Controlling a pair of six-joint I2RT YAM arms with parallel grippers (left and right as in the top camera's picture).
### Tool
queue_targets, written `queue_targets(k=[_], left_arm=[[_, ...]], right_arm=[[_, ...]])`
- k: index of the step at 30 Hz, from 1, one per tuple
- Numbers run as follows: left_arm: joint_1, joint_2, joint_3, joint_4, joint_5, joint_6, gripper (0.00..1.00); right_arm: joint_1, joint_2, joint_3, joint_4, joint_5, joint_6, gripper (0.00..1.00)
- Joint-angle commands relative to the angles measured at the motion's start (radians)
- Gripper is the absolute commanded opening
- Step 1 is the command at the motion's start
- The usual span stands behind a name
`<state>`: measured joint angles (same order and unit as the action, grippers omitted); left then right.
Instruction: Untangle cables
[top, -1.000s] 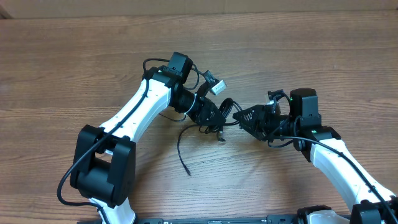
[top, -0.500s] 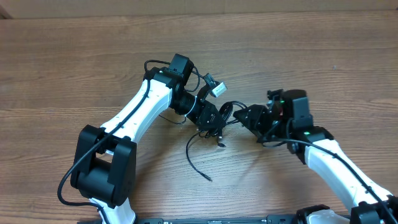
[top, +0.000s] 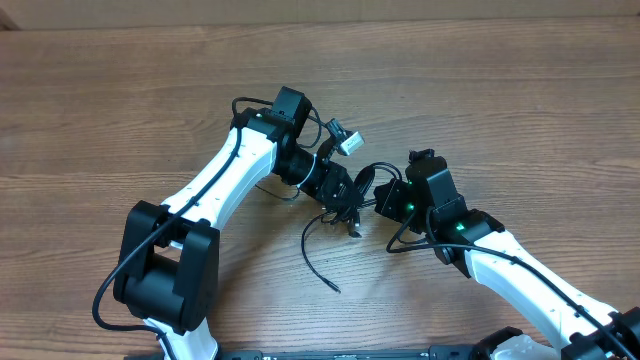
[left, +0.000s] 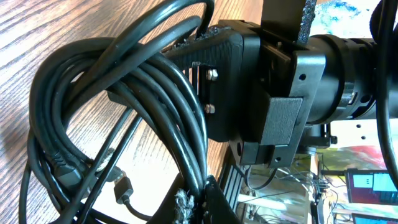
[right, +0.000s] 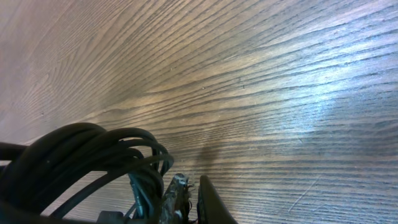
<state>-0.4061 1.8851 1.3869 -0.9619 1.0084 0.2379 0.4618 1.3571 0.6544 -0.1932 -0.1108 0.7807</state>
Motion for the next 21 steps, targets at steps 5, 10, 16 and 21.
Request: queue_targets(k=[5, 10, 16, 21], left_arm=[[-0.008, 0.005, 0.024, -0.003, -0.188, -0.007, 0.04], [-0.006, 0.005, 0.024, -0.002, -0.352, -0.008, 0.04], [-0.006, 0.005, 0.024, 0.026, -0.454, -0.007, 0.04], [-0.005, 0.005, 0.024, 0.058, -0.510, -0.007, 0.04]], right_arm=[[-0.029, -0.010, 0.002, 0.005, -0.106, -0.010, 0.04], [-0.129, -0.022, 0.002, -0.010, -0.367, -0.068, 0.04], [-0.315, -0.022, 0.002, -0.060, -0.705, -0.080, 0.04], [-0.412, -0.022, 0.002, -0.069, -0.788, -0.097, 0.04]])
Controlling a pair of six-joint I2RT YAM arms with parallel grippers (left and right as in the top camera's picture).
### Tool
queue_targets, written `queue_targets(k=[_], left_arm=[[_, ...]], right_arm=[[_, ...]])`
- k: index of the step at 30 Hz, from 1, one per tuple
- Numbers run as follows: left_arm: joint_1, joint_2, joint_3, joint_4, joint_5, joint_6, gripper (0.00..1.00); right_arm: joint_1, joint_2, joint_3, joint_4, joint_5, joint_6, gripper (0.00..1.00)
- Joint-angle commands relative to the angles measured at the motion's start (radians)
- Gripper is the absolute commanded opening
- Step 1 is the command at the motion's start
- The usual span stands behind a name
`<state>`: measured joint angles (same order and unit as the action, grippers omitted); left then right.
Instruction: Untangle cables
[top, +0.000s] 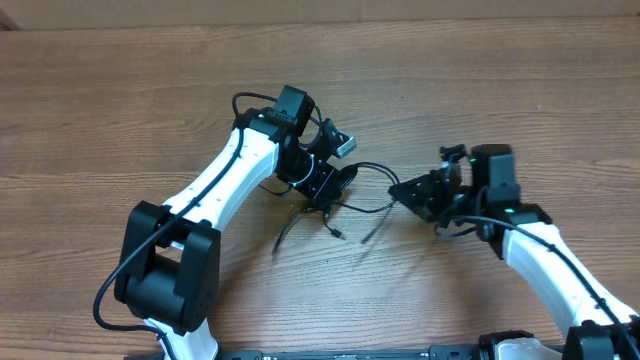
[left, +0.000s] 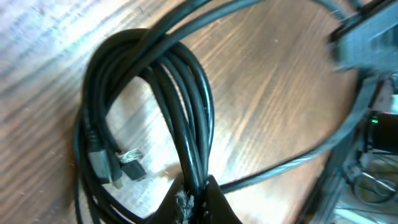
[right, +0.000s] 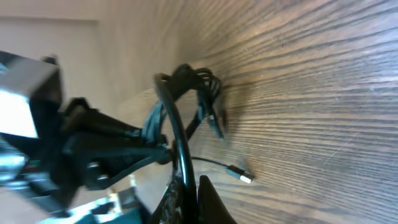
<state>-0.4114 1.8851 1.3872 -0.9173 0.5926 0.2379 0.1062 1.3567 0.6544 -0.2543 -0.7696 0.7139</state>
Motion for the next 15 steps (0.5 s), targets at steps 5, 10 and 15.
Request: queue_targets(k=[5, 10, 15], left_arm=[[0.000, 0.005, 0.024, 0.022, -0.151, -0.006, 0.04], [0.000, 0.005, 0.024, 0.027, -0.293, -0.006, 0.04], [0.000, 0.005, 0.024, 0.031, -0.349, -0.006, 0.04]], right_arm=[[-0.073, -0.021, 0.002, -0.066, -0.046, -0.082, 0.04], [-0.074, -0.021, 0.002, -0.134, 0.078, -0.177, 0.04], [-0.074, -0.021, 0.002, -0.229, 0.304, -0.256, 0.04]])
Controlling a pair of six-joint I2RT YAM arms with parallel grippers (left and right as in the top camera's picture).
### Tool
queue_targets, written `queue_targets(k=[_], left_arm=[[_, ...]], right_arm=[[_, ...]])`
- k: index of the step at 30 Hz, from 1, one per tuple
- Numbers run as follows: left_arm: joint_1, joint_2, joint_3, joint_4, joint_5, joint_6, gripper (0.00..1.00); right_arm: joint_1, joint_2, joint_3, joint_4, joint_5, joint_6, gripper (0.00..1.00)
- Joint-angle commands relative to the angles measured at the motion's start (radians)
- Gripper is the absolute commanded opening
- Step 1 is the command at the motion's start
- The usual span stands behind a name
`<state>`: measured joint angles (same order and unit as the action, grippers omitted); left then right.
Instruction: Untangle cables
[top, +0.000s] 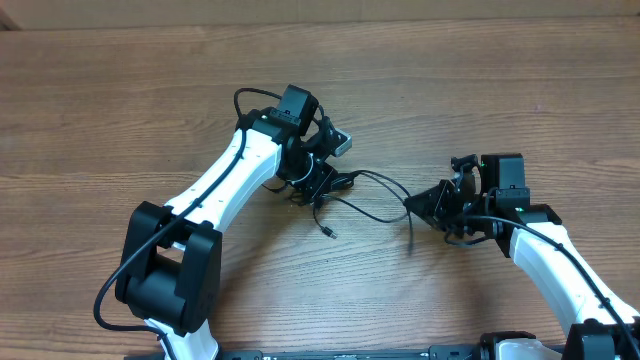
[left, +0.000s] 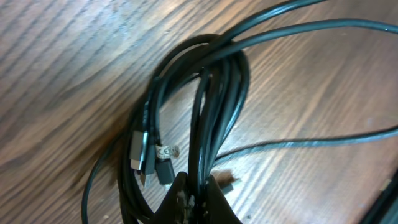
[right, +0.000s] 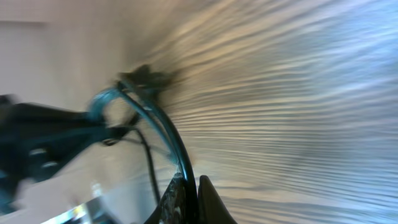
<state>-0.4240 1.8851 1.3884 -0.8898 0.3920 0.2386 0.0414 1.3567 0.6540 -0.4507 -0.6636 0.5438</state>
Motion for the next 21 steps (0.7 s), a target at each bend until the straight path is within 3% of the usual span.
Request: queue_targets(k=[1, 3, 7, 10, 16, 18, 21], left_arm=[[0.012, 0.005, 0.023, 0.005, -0.148, -0.007, 0.04], [0.012, 0.005, 0.023, 0.007, -0.148, -0.007, 0.04], [0.012, 0.005, 0.023, 0.013, -0.147, -0.008, 0.04], [0.012, 0.005, 0.023, 0.017, -0.130, -0.008, 0.04], [0.012, 0.005, 0.023, 0.026, -0.110, -0.018, 0.04], [0.012, 0.005, 0.023, 0.035, -0.040, -0.018, 0.04], [0.012, 0.006, 0.023, 0.055, 0.142, -0.015, 0.04]], right_arm=[[-0.009, -0.021, 0.003, -0.051, 0.255, -0.103, 0.06], [-0.009, -0.021, 0.003, -0.074, 0.350, -0.109, 0.27], [-0.009, -0.021, 0.003, -0.078, 0.420, -0.108, 0.56], [-0.009, -0.021, 0.005, -0.057, 0.324, -0.108, 0.68], [-0.002, -0.021, 0.012, 0.104, -0.041, -0.152, 0.71], [0.018, -0.021, 0.012, 0.130, -0.024, -0.152, 0.72], [0.066, -0.021, 0.011, 0.130, 0.164, -0.153, 0.76]])
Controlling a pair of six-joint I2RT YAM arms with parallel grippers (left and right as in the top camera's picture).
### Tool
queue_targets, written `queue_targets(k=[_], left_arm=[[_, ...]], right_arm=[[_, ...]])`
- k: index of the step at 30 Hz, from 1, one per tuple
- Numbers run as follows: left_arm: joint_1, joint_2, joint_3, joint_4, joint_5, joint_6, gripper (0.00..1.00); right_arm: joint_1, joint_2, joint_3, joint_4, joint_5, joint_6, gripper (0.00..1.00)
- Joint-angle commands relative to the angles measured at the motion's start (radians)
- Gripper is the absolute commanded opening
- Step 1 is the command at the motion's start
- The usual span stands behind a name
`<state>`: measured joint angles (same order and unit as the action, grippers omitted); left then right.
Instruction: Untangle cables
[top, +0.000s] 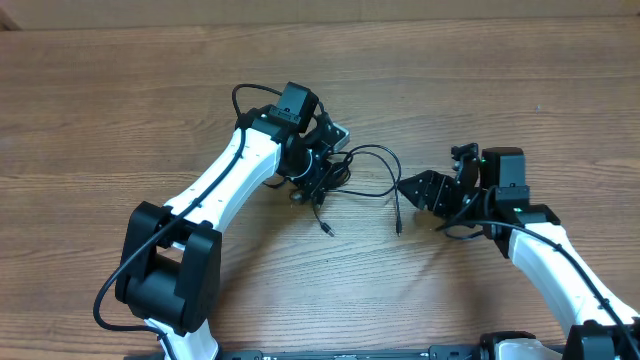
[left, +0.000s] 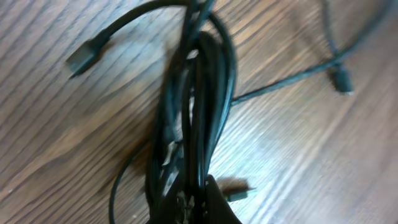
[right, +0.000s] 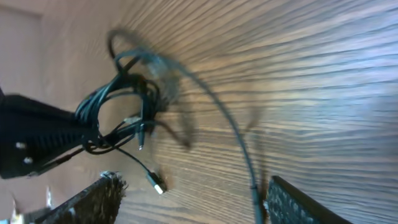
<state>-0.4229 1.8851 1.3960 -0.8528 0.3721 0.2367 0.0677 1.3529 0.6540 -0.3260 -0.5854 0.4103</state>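
Observation:
A bundle of black cables (top: 322, 176) lies on the wooden table, and my left gripper (top: 318, 182) is shut on it. In the left wrist view the bundle (left: 198, 99) runs up from my shut left gripper (left: 196, 200), with one plug (left: 84, 55) at the upper left. One loose strand (top: 385, 165) arcs from the bundle to its plug end (top: 398, 229) on the table. My right gripper (top: 413, 188) stands open just right of that strand. In the right wrist view the strand (right: 239, 146) passes between the spread fingers of the right gripper (right: 193, 202), near the right finger.
A thin cable end with a small plug (top: 329, 232) trails from the bundle toward the table's front. The wooden table (top: 120, 100) stretches wide to the left, back and right of both arms.
My right gripper was shut on the pulled-out strand and is now open. The strand has dropped, its end lying on the table left of the gripper. The left gripper still holds the bundle.
Both grippers were shut on the bundle, close together at mid-table. Then the right gripper was farther right with one strand drawn out, and farther still after that, the left holding the bundle back. Now the strand lies loose and the right gripper is open.

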Motion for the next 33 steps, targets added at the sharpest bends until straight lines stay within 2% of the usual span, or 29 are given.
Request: queue_targets(k=[1, 4, 9, 14, 19, 24, 33], left_arm=[[0.009, 0.006, 0.015, 0.023, 0.212, -0.011, 0.04], [0.005, 0.006, 0.015, 0.032, 0.303, -0.011, 0.04], [-0.003, 0.006, 0.015, 0.026, 0.355, -0.011, 0.04], [-0.004, 0.006, 0.015, 0.018, 0.406, -0.005, 0.04], [-0.001, 0.006, 0.015, -0.011, 0.335, -0.006, 0.04], [-0.001, 0.006, 0.015, -0.037, 0.261, -0.005, 0.04], [-0.001, 0.006, 0.015, -0.038, 0.140, -0.006, 0.04]], right_arm=[[0.061, -0.016, 0.011, 0.005, 0.165, -0.019, 0.77], [0.117, -0.014, 0.011, 0.011, 0.335, -0.019, 0.80], [0.193, 0.003, 0.011, 0.027, 0.494, -0.019, 0.81], [0.238, 0.088, 0.011, 0.037, 0.744, -0.018, 0.86], [0.228, 0.179, 0.011, -0.053, 0.931, -0.018, 1.00], [0.186, 0.182, 0.017, -0.132, 1.094, -0.019, 1.00], [0.080, 0.182, 0.090, -0.161, 1.093, -0.019, 1.00]])
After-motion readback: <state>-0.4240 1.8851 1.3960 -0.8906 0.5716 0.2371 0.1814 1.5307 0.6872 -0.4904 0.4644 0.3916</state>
